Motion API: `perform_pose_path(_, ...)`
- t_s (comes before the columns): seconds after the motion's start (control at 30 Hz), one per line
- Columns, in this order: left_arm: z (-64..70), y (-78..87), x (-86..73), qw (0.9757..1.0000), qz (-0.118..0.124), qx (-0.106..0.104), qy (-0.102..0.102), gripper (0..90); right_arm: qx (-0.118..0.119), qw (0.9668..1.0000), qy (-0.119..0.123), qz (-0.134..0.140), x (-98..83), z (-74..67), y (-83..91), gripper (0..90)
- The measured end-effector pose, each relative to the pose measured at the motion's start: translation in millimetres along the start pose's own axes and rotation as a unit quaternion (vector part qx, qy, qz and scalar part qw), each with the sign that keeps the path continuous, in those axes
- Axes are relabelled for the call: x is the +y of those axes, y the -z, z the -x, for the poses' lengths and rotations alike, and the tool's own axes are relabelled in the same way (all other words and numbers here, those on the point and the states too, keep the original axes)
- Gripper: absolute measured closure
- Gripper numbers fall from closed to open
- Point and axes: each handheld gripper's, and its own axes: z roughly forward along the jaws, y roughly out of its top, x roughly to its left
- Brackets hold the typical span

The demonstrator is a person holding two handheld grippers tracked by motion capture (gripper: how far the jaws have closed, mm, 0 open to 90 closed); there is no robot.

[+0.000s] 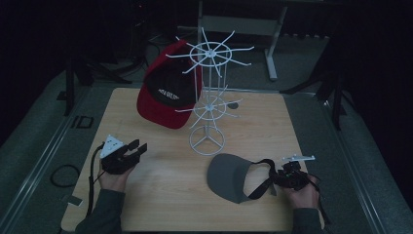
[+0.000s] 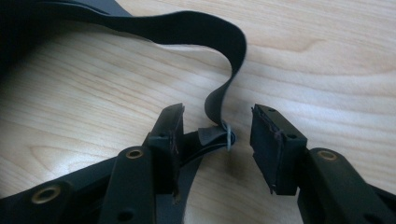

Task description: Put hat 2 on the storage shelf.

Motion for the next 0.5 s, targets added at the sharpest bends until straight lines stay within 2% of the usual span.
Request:
perform_pose_path(0.27,-0.4,0.2,0.2,1.0000,0.001,0.000,0.001,60.7,-0.023,0.9991,-0.002,-0.036,1.1,-5.5,-1.0,67.3)
perform_pose_path(0.33,-0.5,-0.2,0.0,1.0000,0.001,0.000,0.001,60.7,-0.022,0.9988,0.002,-0.044,1.6,-6.0,0.0,75.0)
perform_pose_path(0.5,1.0,-1.3,-0.2,1.0000,0.000,-0.002,-0.001,60.7,-0.032,0.9980,0.018,-0.051,5.8,-5.7,-2.1,81.4)
